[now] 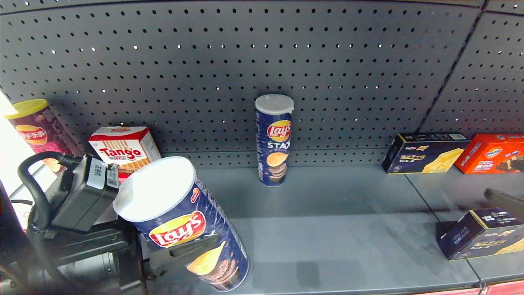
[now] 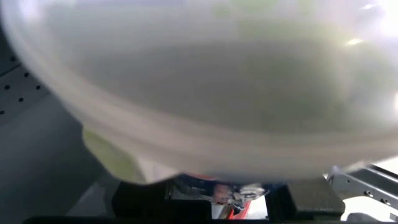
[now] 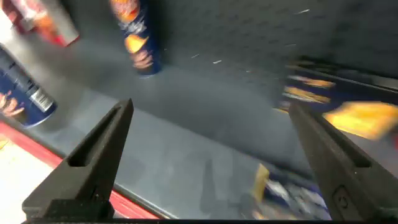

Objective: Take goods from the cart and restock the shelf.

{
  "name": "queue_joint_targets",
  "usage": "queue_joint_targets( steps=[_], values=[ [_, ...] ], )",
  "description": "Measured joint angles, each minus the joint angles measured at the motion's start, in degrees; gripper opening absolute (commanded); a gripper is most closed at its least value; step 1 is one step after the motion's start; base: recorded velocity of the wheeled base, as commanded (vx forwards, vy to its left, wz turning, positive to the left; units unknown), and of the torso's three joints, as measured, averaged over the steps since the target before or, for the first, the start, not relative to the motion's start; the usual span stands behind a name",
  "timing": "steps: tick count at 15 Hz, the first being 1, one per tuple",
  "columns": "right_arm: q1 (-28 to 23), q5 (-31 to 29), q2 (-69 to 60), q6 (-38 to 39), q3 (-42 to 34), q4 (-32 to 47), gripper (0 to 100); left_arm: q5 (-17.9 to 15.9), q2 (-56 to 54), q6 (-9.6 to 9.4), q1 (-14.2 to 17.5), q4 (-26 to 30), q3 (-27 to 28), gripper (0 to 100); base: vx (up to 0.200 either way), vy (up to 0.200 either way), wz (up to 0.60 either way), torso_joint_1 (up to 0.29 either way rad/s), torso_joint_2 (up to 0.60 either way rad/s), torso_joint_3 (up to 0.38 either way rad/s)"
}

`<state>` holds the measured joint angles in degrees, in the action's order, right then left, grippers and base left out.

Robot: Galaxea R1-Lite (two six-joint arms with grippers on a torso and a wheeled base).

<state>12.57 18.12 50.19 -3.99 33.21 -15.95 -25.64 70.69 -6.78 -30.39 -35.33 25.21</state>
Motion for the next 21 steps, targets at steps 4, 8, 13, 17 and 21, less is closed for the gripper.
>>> queue_joint_targets(
  steps=[4,8,13,17,21],
  values=[
    [1.6,8.1,13.8,-0.7,3.2,-13.7,100,0.0,-0.2,0.02,0.0,0.0,-0.4,0,0.0,0.0,0.0,0.0,0.0,0.0],
    [4.2,21.3,25.6,-1.3,12.1,-17.3,100,0.0,-0.7,0.0,0.0,0.0,-1.1,0,0.0,0.0,0.0,0.0,0.0,0.0],
    [7.0,26.5,34.1,-3.9,16.8,-17.9,100,-0.2,-0.9,0.09,0.0,0.0,-0.8,0,0.0,0.0,0.0,0.0,0.0,0.0],
    [7.4,32.9,41.9,-7.3,23.9,-18.7,100,-0.3,-0.9,0.21,0.0,0.0,-0.7,0,0.0,0.0,0.0,0.0,0.0,0.0],
    [8.5,33.5,48.4,-7.5,29.8,-19.7,100,-1.4,-0.9,1.66,-0.1,-0.1,-0.5,0,0.0,0.0,0.0,0.0,0.0,0.0]
  ],
)
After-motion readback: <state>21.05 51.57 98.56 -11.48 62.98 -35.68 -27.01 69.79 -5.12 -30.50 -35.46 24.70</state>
